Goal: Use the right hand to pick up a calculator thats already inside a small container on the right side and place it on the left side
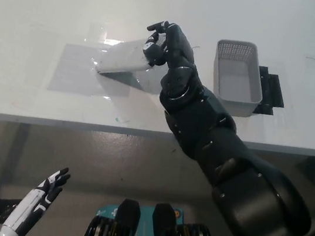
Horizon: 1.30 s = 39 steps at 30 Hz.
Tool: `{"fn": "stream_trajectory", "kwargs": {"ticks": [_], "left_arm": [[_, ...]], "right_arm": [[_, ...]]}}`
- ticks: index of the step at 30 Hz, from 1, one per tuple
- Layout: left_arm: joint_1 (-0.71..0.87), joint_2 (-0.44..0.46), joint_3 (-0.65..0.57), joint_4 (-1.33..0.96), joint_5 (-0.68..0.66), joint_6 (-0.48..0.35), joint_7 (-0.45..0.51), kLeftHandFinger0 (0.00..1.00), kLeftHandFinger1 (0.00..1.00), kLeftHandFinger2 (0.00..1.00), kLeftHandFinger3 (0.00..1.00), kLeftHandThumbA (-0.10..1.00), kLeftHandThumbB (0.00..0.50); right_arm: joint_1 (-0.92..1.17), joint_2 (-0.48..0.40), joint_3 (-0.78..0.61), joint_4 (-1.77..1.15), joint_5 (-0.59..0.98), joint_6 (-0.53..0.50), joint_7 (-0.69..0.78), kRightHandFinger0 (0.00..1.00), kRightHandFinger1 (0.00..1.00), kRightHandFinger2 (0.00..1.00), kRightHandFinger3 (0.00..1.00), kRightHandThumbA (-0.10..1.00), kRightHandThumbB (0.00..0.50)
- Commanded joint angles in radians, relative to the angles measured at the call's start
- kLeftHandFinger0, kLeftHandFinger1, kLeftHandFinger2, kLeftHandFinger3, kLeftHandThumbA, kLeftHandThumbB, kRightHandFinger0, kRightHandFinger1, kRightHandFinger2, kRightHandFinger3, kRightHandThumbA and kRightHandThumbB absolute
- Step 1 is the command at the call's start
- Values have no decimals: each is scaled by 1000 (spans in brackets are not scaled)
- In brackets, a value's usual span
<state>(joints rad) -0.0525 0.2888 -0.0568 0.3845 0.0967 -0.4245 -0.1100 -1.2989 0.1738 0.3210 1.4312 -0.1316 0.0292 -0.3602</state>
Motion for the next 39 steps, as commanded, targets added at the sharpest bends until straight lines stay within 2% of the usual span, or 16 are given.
{"fn": "stream_trajectory", "kwargs": {"ticks": [1, 2, 6, 7, 8, 12, 16, 21, 22, 28, 29, 30, 32, 33, 35, 39], "left_arm": [[-22, 33, -4, -33, 17, -28, -19, 1000, 1000, 1000, 1000, 1000, 500], [-20, 33, -5, -37, 17, -20, -22, 1000, 1000, 1000, 1000, 1000, 500], [-19, 34, -5, -37, 19, -23, -22, 1000, 1000, 1000, 1000, 1000, 500], [-18, 33, -5, -38, 18, -23, -23, 1000, 1000, 1000, 1000, 1000, 500], [-18, 33, -5, -38, 20, -23, -24, 1000, 1000, 1000, 1000, 1000, 500], [-23, 33, -3, -35, 17, -25, -31, 1000, 1000, 1000, 1000, 1000, 500], [-26, 30, -3, -26, 15, -27, -30, 1000, 1000, 1000, 1000, 1000, 500], [-18, 29, -1, -26, 22, -33, -22, 1000, 1000, 1000, 1000, 1000, 500], [-20, 28, 0, -22, 15, -35, -26, 1000, 1000, 1000, 1000, 1000, 500], [-27, 27, -4, 1, 17, -45, -21, 1000, 1000, 1000, 1000, 1000, 500], [-25, 26, -5, 0, 21, -45, -18, 1000, 1000, 1000, 1000, 1000, 500], [-21, 25, -6, -2, 22, -45, -16, 1000, 1000, 1000, 1000, 1000, 500], [-16, 21, -5, -2, 19, -45, -13, 1000, 1000, 1000, 1000, 1000, 500], [-13, 19, -5, 0, 17, -45, -12, 1000, 1000, 1000, 1000, 1000, 500], [-6, 17, -6, 0, 14, -45, -11, 1000, 1000, 1000, 1000, 1000, 500], [4, 19, -2, 1, 5, -45, -20, 1000, 1000, 1000, 1000, 1000, 500]], "right_arm": [[-90, -24, 96, 10, -124, 90, 157, 792, 1000, 1000, 1000, 461, 229], [-94, -32, 106, 12, -122, 116, 217, 1000, 1000, 1000, 1000, 553, 312], [-91, -46, 123, 4, -126, 143, 239, 1000, 1000, 1000, 1000, 653, 392], [-94, -55, 147, 3, -148, 157, 252, 1000, 1000, 1000, 1000, 807, 439], [-99, -68, 165, 2, -165, 166, 271, 1000, 1000, 1000, 1000, 882, 452], [-130, -110, 189, -6, -179, 179, 329, 1000, 1000, 1000, 1000, 1000, 484], [-167, -151, 144, -26, -142, 180, 359, 1000, 1000, 1000, 1000, 1000, 488], [-224, -229, 69, -148, -110, 92, 312, 1000, 1000, 1000, 1000, 1000, 437], [-221, -269, 4, -278, -74, 55, 277, 1000, 1000, 1000, 1000, 1000, 389], [-206, -402, -195, -847, -14, 114, 302, 1000, 1000, 1000, 1000, 1000, 398], [-206, -412, -224, -905, 3, 119, 311, 1000, 1000, 1000, 1000, 1000, 480], [-199, -433, -242, -1000, 1, 130, 318, 1000, 1000, 1000, 1000, 1000, 389], [-172, -466, -292, -1203, 21, 160, 332, 1000, 1000, 1000, 1000, 1000, 323], [-153, -486, -306, -1292, 18, 163, 339, 1000, 1000, 1000, 1000, 1000, 311], [-98, -517, -337, -1453, 17, 170, 349, 1000, 1000, 1000, 1000, 1000, 380], [74, -576, -449, -1846, 84, 233, 363, 1000, 1000, 1000, 1000, 1000, 355]]}}
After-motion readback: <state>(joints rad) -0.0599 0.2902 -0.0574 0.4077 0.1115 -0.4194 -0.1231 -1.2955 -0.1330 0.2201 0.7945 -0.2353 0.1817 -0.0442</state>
